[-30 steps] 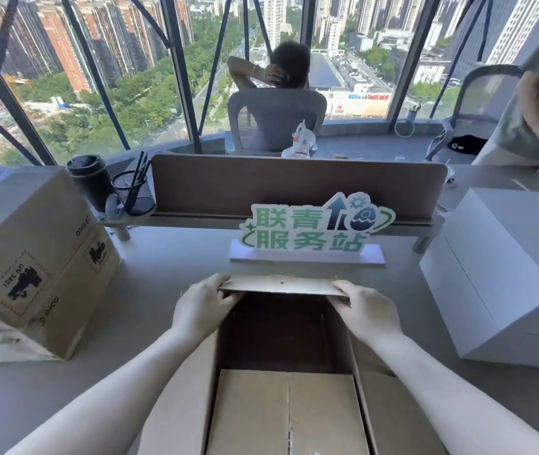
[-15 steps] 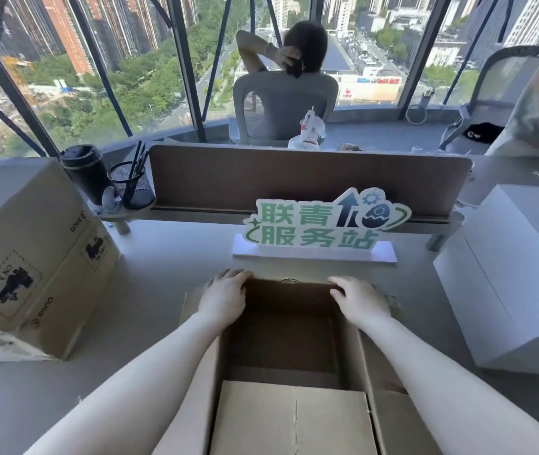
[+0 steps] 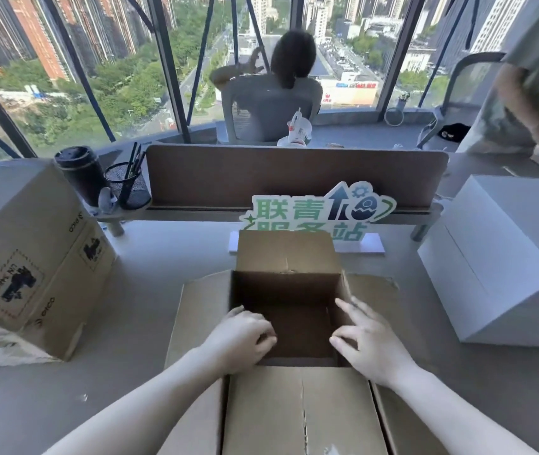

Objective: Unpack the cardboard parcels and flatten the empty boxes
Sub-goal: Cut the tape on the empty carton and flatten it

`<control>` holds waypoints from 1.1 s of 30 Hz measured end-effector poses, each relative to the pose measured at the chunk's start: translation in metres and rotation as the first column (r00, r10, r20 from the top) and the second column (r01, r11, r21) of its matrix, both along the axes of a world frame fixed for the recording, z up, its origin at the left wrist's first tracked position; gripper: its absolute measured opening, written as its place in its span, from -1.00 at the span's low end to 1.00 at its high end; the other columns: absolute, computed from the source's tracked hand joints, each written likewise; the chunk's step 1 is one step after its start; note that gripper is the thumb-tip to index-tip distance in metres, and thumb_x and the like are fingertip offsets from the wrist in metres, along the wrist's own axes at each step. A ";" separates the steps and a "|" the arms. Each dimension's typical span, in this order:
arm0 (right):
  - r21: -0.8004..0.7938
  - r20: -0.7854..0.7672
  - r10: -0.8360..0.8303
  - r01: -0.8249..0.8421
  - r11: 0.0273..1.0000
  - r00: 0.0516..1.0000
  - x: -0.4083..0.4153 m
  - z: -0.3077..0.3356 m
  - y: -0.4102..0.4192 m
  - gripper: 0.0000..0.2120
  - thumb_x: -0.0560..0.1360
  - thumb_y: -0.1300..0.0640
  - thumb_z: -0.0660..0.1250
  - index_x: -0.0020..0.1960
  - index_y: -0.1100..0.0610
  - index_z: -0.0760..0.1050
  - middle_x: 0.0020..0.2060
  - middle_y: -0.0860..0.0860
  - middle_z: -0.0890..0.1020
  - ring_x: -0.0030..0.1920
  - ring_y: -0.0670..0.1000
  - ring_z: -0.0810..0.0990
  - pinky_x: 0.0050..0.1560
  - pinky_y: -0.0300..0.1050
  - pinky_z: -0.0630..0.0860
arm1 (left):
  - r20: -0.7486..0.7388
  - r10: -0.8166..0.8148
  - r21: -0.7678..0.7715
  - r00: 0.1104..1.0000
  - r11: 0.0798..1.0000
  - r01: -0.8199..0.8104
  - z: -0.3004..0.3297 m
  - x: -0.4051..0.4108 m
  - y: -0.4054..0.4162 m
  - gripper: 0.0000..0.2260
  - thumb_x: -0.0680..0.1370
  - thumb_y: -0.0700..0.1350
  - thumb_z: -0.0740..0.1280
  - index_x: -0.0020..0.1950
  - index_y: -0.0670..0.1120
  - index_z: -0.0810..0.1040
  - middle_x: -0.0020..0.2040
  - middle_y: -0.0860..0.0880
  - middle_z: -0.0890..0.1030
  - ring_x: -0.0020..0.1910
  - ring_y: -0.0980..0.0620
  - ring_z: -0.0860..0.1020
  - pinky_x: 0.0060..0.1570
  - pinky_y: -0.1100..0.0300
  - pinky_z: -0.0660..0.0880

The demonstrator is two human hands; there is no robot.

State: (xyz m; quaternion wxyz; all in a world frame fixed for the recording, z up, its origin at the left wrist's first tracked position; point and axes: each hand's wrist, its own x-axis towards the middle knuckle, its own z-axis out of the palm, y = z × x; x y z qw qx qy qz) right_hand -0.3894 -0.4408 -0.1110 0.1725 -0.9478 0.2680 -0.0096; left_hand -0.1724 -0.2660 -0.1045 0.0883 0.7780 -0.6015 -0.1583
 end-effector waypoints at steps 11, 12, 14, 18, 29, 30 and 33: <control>0.294 0.131 -0.288 0.240 0.925 0.949 -0.044 0.027 0.052 -0.67 0.64 -0.05 0.21 -0.13 0.01 0.68 0.23 -0.15 0.61 0.44 -0.09 0.34 0.36 -0.25 0.21 | -0.214 0.055 0.068 0.975 0.997 -0.042 0.040 -0.028 0.030 -0.66 0.59 0.11 0.31 -0.36 0.04 0.42 -0.47 0.11 0.41 -0.43 0.17 0.40 -0.42 0.32 0.25; 0.401 0.184 -0.333 0.239 0.884 0.925 -0.049 0.039 0.056 -0.65 0.63 -0.07 0.21 -0.20 0.01 0.65 0.13 -0.19 0.65 0.33 -0.12 0.47 0.27 -0.28 0.30 | -0.262 0.065 0.044 0.963 0.997 -0.056 0.047 -0.030 0.035 -0.65 0.58 0.10 0.33 -0.38 0.06 0.42 -0.49 0.13 0.41 -0.45 0.18 0.39 -0.42 0.32 0.25; 0.634 0.233 -0.374 0.152 0.758 0.898 -0.058 0.065 0.063 -0.52 0.59 -0.14 0.17 -0.26 0.12 0.65 -0.02 -0.15 0.72 0.14 -0.14 0.61 0.16 -0.30 0.38 | -0.388 0.084 0.039 0.918 0.996 -0.075 0.065 -0.036 0.048 -0.62 0.57 0.14 0.33 -0.43 0.08 0.46 -0.51 0.15 0.39 -0.47 0.17 0.34 -0.39 0.27 0.26; 0.783 0.203 -0.178 -0.051 0.621 0.963 -0.090 0.093 0.068 -0.30 0.64 -0.14 0.00 -0.29 0.31 0.65 -0.01 -0.01 0.73 0.11 -0.09 0.65 0.14 -0.36 0.38 | -0.568 0.141 0.197 0.811 0.980 -0.032 0.096 -0.054 0.085 -0.63 0.54 0.31 0.24 -0.29 0.14 0.66 -0.19 0.11 0.66 -0.23 0.19 0.57 -0.12 0.26 0.46; 0.363 -0.014 0.015 -0.009 0.932 1.000 -0.154 0.022 0.102 -0.40 0.51 -0.20 0.35 0.50 -0.20 0.27 0.58 -0.07 0.05 0.59 0.01 -0.06 0.55 0.00 -0.01 | -0.089 0.350 0.360 0.933 0.884 -0.297 0.051 -0.187 0.138 -0.26 0.44 0.23 0.41 0.55 0.22 0.15 0.57 0.12 0.16 0.54 0.03 0.13 0.52 0.03 0.13; 0.345 -0.037 -0.013 0.025 0.938 0.999 -0.155 0.017 0.106 -0.36 0.51 -0.21 0.35 0.53 -0.21 0.22 0.60 -0.05 -0.03 0.59 0.05 -0.10 0.55 0.03 -0.02 | -0.012 0.344 0.327 0.939 0.889 -0.321 0.037 -0.192 0.136 -0.24 0.45 0.23 0.39 0.56 0.20 0.11 0.58 0.10 0.14 0.57 0.00 0.06 0.53 0.00 0.07; 0.299 -0.094 -0.056 0.082 0.951 0.994 -0.152 0.003 0.114 -0.40 0.54 -0.20 0.31 0.53 -0.21 0.21 0.60 -0.03 -0.18 0.60 0.13 -0.14 0.53 0.07 0.03 | 0.171 0.399 0.172 0.901 0.888 -0.426 0.004 -0.204 0.126 -0.40 0.49 0.16 0.33 0.50 0.17 0.24 0.45 0.06 0.35 0.50 -0.05 0.20 0.44 -0.06 0.19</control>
